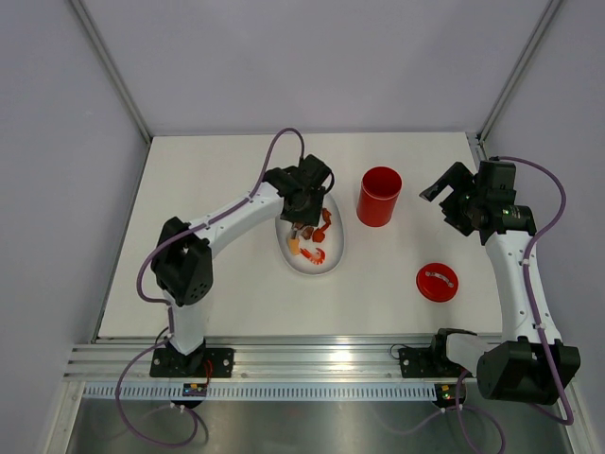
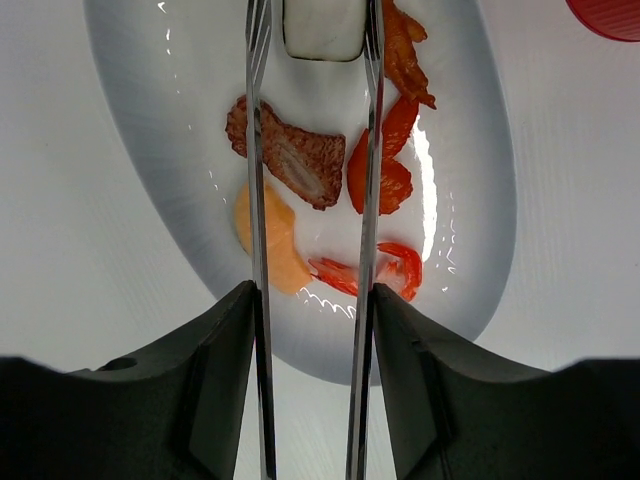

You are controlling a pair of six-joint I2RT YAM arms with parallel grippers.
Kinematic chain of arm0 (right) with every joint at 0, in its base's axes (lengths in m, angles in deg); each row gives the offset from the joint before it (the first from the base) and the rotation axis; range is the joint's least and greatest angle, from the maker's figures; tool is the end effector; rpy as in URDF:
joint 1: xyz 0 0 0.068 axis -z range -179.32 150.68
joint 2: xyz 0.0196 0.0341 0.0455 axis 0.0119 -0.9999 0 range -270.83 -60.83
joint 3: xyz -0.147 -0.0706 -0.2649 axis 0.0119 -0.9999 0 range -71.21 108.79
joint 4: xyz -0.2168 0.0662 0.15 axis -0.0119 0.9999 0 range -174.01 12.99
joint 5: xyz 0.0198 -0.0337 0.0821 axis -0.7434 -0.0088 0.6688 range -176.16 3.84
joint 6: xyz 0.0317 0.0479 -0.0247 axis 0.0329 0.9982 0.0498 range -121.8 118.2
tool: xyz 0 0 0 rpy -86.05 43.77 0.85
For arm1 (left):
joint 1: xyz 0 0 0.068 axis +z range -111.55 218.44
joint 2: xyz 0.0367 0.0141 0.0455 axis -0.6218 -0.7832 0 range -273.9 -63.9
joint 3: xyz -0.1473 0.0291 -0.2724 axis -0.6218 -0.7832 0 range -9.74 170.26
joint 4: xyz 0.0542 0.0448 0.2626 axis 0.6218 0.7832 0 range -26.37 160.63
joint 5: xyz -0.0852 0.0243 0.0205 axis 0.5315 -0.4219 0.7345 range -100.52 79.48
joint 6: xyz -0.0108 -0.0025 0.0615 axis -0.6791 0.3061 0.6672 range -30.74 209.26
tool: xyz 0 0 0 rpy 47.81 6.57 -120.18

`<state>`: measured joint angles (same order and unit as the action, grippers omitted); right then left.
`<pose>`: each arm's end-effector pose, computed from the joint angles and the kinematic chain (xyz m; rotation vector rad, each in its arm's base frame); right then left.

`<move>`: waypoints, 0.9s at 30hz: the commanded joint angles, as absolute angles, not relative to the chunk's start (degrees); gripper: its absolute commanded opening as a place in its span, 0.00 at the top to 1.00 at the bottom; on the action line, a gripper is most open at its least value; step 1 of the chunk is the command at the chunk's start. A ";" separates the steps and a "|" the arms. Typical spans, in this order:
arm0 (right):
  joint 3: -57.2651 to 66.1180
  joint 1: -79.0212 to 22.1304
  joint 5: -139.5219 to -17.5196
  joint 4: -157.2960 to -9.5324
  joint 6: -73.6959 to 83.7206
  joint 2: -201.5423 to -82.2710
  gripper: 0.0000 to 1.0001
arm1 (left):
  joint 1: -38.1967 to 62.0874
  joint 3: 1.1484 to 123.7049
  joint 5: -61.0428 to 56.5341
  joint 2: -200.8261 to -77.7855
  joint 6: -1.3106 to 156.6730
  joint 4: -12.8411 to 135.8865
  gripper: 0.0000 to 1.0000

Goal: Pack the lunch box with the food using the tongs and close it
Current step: Pick up the fake food from the plate.

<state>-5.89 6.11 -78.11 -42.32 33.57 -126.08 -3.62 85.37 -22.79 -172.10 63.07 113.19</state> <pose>0.2391 -0.0162 0.3688 0.7416 2.2052 0.4280 0.3282 -0.2827 0.2950 0.2947 2.6109 -0.1248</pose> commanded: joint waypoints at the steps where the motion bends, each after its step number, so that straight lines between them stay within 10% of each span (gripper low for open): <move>1: -5.47 5.60 -78.16 -43.58 33.27 -125.78 0.00 | -3.57 86.58 -24.14 -173.06 62.45 111.35 0.48; 9: -5.47 5.60 -78.16 -43.58 33.27 -125.78 0.01 | -3.57 87.55 -24.75 -171.05 62.37 113.37 0.71; 27: -5.20 5.60 -77.99 -43.76 33.35 -125.69 0.01 | -7.08 98.70 -16.94 -161.28 65.53 106.52 0.78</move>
<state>-5.89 6.03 -78.09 -42.38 33.57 -126.08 -5.78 94.26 -19.97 -160.67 64.27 111.77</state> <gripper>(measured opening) 0.993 0.384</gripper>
